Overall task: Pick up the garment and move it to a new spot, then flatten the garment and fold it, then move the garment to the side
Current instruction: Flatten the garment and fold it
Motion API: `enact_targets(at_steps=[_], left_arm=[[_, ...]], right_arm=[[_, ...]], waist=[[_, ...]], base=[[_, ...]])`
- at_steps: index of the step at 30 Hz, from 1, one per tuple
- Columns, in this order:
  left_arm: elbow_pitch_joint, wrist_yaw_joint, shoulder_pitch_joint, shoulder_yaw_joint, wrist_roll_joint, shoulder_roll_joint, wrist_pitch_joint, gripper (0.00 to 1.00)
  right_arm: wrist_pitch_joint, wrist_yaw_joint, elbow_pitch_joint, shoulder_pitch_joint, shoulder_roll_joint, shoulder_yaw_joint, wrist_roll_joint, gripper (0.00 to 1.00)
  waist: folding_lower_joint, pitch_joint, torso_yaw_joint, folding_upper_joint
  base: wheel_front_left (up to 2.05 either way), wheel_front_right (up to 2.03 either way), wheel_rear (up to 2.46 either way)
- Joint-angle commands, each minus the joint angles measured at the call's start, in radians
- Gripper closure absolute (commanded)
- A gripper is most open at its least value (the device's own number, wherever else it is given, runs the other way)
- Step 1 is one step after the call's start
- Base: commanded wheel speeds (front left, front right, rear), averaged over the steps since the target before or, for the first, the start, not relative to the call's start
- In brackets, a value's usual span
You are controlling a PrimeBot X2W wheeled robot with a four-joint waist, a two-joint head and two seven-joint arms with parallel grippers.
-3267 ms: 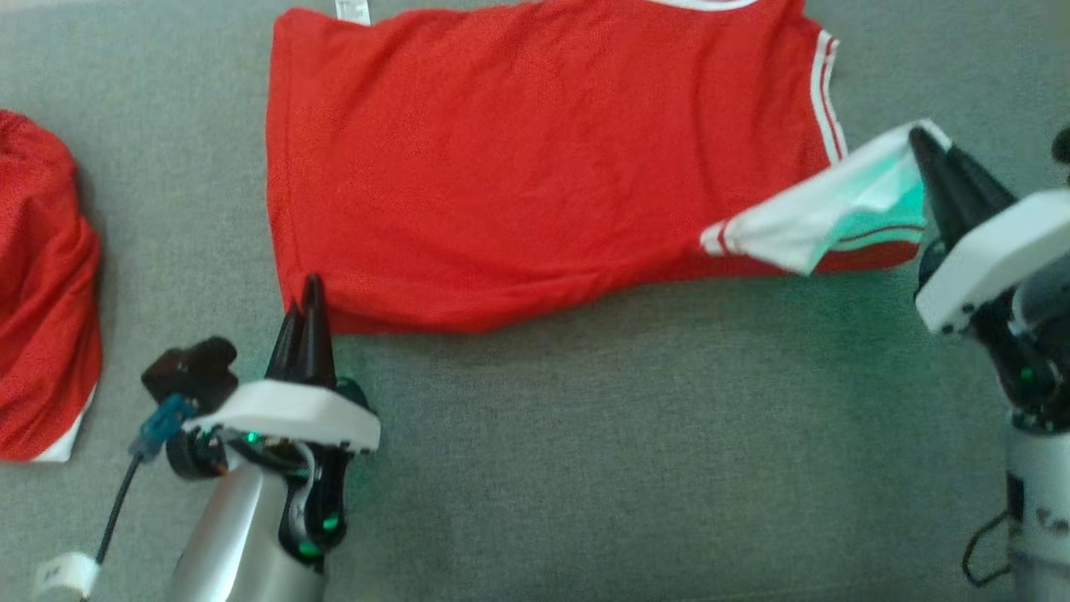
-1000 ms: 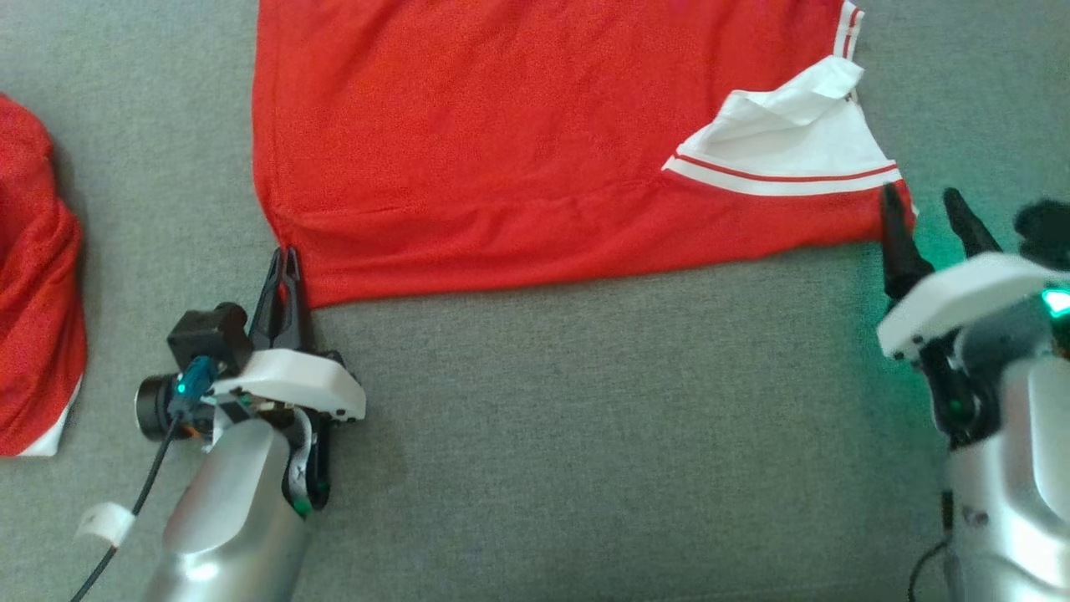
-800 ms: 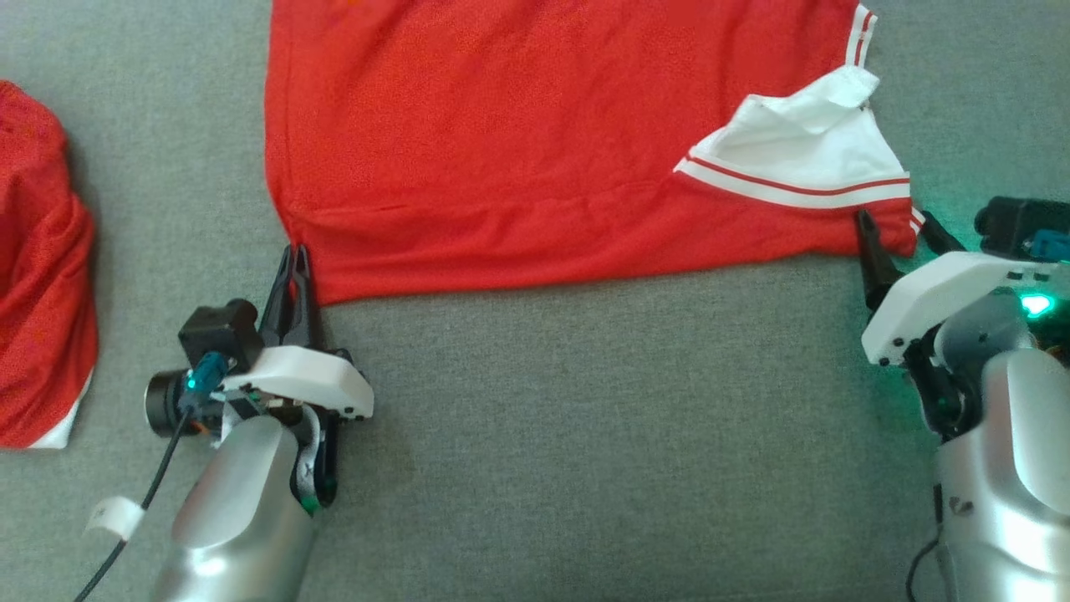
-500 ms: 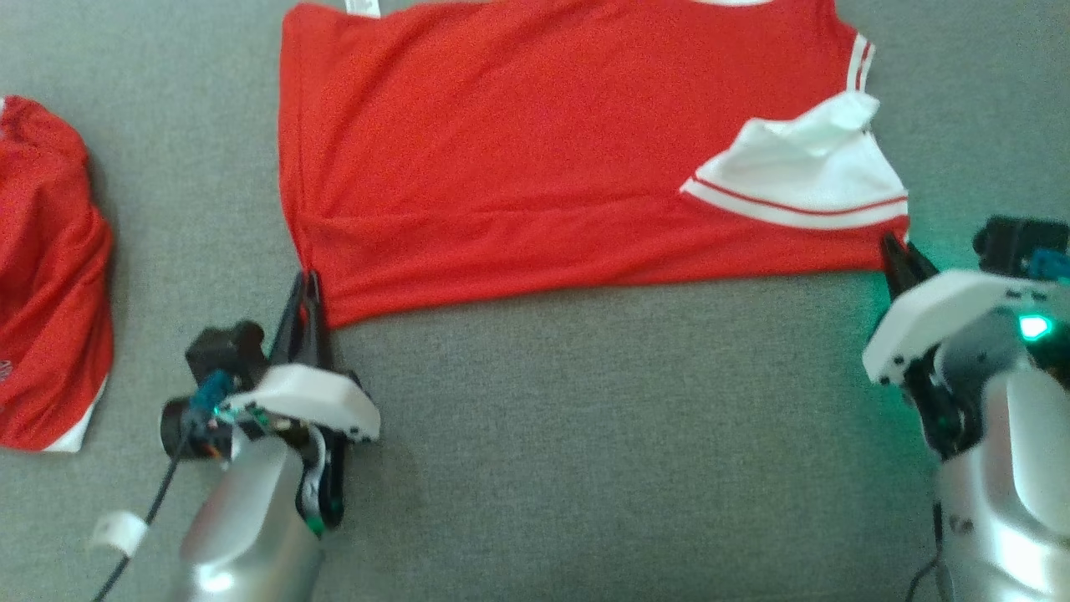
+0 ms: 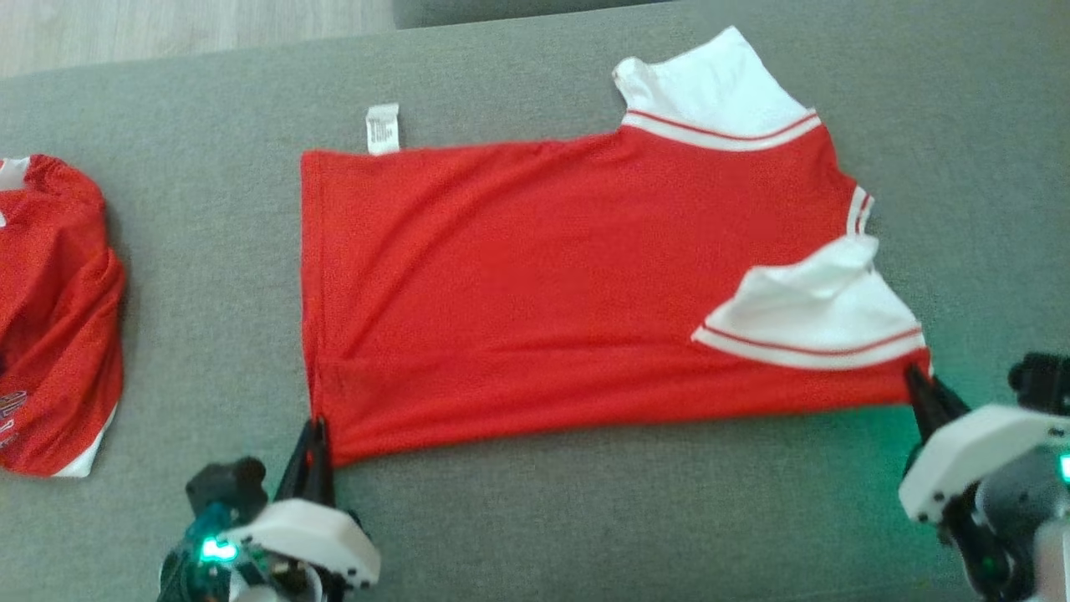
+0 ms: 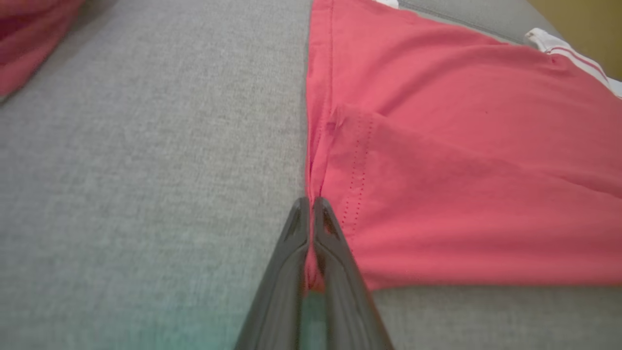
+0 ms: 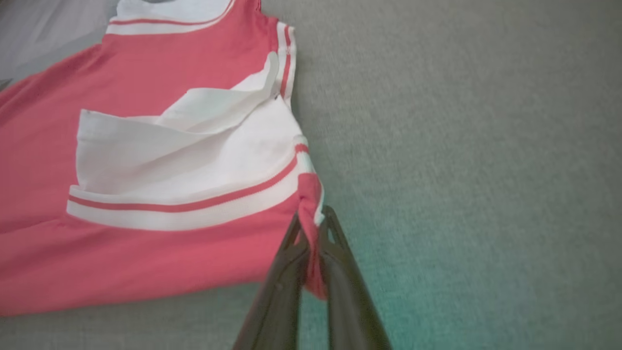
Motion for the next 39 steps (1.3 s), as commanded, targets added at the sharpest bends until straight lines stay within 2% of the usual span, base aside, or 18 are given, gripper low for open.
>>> enact_targets(at_steps=[1, 2, 3, 4, 5, 10, 15, 20, 28, 34, 39], left_arm=[[-0.036, 0.015, 0.014, 0.035, -0.009, 0.027, 0.014, 1.0], [-0.063, 0.022, 0.035, 0.029, -0.01, 0.03, 0.034, 1.0], [-0.087, 0.026, 0.051, 0.025, -0.012, 0.032, 0.048, 1.0], [-0.106, 0.03, 0.062, 0.02, -0.01, 0.035, 0.057, 0.27], [-0.121, 0.035, 0.07, 0.014, -0.007, 0.038, 0.067, 0.0], [-0.184, 0.051, 0.048, 0.003, 0.023, 0.053, 0.074, 0.0], [-0.167, 0.039, -0.094, 0.002, 0.053, 0.059, 0.061, 0.0], [-0.053, 0.012, -0.32, -0.007, 0.054, 0.031, 0.102, 0.0], [0.188, 0.018, -0.623, 0.002, 0.083, 0.027, 0.137, 0.0], [0.303, 0.018, -0.733, 0.014, 0.083, 0.026, 0.12, 0.0], [0.361, 0.018, -0.759, 0.019, 0.073, 0.015, 0.107, 0.0]], right_arm=[[0.008, -0.001, -0.044, -0.007, -0.008, 0.007, 0.004, 1.0], [0.015, -0.001, -0.048, 0.007, -0.008, 0.005, 0.007, 1.0], [0.015, -0.001, -0.051, 0.014, -0.007, 0.004, 0.009, 0.56], [0.012, -0.001, -0.051, 0.018, -0.007, 0.001, 0.012, 0.0], [0.008, -0.001, -0.049, 0.018, -0.007, -0.001, 0.014, 0.0], [-0.005, -0.001, -0.07, -0.029, -0.007, -0.005, -0.008, 0.0], [0.01, -0.001, -0.122, -0.16, -0.017, 0.01, -0.058, 0.0], [0.035, -0.001, -0.101, -0.329, -0.069, 0.054, -0.059, 0.0], [0.027, -0.001, -0.023, -0.524, -0.109, 0.164, -0.028, 0.0], [-0.008, -0.001, 0.007, -0.568, -0.109, 0.187, -0.013, 0.0], [-0.022, -0.001, 0.019, -0.564, -0.113, 0.186, -0.007, 0.0]], waist=[[0.0001, -0.001, 0.001, 0.0], [0.0001, -0.002, 0.004, 0.0], [0.0001, -0.001, 0.005, 0.0], [0.0001, -0.001, 0.007, 0.0], [0.0001, -0.002, 0.008, 0.0], [0.0001, -0.003, 0.015, 0.0], [0.0001, 0.03, 0.024, 0.0], [0.0001, 0.1, 0.032, 0.0], [0.0001, 0.229, 0.006, 0.0], [0.0001, 0.288, -0.009, 0.0], [0.0001, 0.297, -0.009, 0.0]], base=[[0.0, 0.0, 0.0], [0.0, 0.0, 0.0], [0.0, 0.0, 0.0], [0.0, 0.0, 0.0], [0.0, 0.0, 0.0], [0.0, 0.0, 0.0], [0.0, 0.0, 0.0], [0.0, 0.0, 0.0], [0.0, 0.0, 0.0], [0.0, 0.0, 0.0], [0.0, 0.0, 0.0]])
